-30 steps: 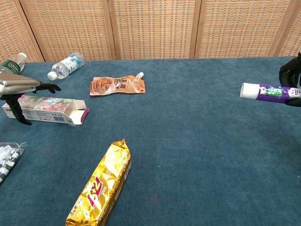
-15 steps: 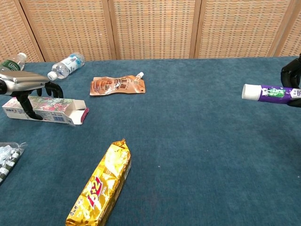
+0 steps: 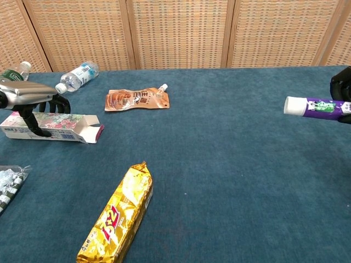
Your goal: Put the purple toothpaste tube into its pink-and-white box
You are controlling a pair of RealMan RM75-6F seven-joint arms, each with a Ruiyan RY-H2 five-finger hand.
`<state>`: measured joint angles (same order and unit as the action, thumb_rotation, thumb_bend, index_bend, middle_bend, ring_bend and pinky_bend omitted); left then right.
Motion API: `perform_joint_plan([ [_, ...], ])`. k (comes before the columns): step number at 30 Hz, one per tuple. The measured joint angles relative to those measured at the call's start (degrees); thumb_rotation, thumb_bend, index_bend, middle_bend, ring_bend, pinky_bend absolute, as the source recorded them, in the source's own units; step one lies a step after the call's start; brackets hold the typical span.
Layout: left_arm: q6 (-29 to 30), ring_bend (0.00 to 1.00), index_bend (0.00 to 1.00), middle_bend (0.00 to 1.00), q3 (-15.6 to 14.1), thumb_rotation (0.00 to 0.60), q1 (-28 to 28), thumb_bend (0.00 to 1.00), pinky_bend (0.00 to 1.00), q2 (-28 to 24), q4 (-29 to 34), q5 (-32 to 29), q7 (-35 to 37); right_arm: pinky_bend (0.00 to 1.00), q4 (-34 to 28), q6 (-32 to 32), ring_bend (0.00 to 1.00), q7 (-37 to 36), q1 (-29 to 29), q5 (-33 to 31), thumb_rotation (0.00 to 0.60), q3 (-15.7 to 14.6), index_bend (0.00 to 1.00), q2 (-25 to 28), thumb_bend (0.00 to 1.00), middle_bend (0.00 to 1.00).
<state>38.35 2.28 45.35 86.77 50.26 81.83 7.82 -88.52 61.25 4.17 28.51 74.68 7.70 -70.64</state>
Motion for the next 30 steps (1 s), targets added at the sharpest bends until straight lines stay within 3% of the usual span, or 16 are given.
perform_joint_plan([
  [10, 5.6, 0.37, 0.44, 0.43, 0.5, 0.600, 2.1, 0.28, 0.40, -3.8, 6.2, 4.8, 1.4, 0.41, -1.7, -0.2, 0.46, 0.4, 0.2, 0.6, 0.600, -0.1, 0.61, 1.0, 0.53, 0.66],
  [20, 5.9, 0.38, 0.46, 0.44, 2.4, 0.600, 9.8, 0.28, 0.40, -6.6, 11.7, 9.8, -0.2, 0.41, -7.5, -0.2, 0.46, 1.0, 0.3, 1.7, 0.600, 0.0, 0.61, 4.6, 0.54, 0.66],
  [30, 1.0, 0.38, 0.46, 0.44, 6.9, 0.600, 19.7, 0.28, 0.40, -0.9, 13.1, 9.1, -3.4, 0.41, -13.6, -0.6, 0.46, 5.1, 1.3, 0.1, 0.600, 1.1, 0.61, 8.3, 0.54, 0.66],
])
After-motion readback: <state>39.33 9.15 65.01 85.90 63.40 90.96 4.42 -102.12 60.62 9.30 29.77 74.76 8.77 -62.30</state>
